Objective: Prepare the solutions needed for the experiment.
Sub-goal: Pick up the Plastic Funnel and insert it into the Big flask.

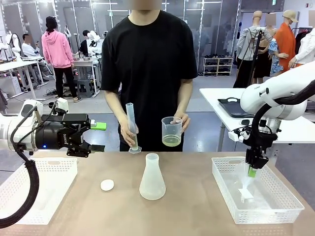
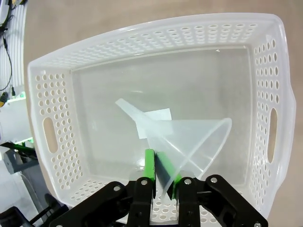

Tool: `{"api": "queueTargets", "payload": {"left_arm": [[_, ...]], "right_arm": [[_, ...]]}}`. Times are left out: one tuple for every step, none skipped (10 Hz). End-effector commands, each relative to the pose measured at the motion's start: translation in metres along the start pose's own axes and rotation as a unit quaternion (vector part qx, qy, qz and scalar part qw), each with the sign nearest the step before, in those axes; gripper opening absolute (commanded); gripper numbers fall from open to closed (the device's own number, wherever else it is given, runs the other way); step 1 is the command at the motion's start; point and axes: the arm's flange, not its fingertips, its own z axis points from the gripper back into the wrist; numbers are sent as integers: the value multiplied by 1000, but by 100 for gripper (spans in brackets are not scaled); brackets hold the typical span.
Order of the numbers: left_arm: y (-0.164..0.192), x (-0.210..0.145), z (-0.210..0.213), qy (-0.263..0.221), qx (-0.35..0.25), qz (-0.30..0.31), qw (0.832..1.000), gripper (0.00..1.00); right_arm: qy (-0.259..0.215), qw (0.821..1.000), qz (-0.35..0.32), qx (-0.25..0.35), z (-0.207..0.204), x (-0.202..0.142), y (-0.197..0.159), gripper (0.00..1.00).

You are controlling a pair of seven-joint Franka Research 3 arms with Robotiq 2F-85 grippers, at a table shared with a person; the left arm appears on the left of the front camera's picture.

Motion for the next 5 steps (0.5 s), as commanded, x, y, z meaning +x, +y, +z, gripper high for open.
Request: {"api": "queueTargets", "payload": {"left_arm": [[-1, -2, -2, -6, -10, 10, 1000, 100], [-1, -2, -2, -6, -10, 10, 1000, 100], [-1, -2, -2, -6, -10, 10, 1000, 100], [-1, -2, -2, -6, -10, 10, 1000, 100], [-1, -2, -2, -6, -10, 10, 1000, 100]], "right_arm": [[-7, 1000, 12, 1, -1, 0, -7, 0], [-1, 1000, 17, 5, -1, 1, -6, 0], [-3, 1000, 7, 6, 0, 4, -6, 0], [-6, 1000, -5, -4, 3, 8, -4, 0], [-8, 999, -14, -32, 11, 14, 5, 0]]}}
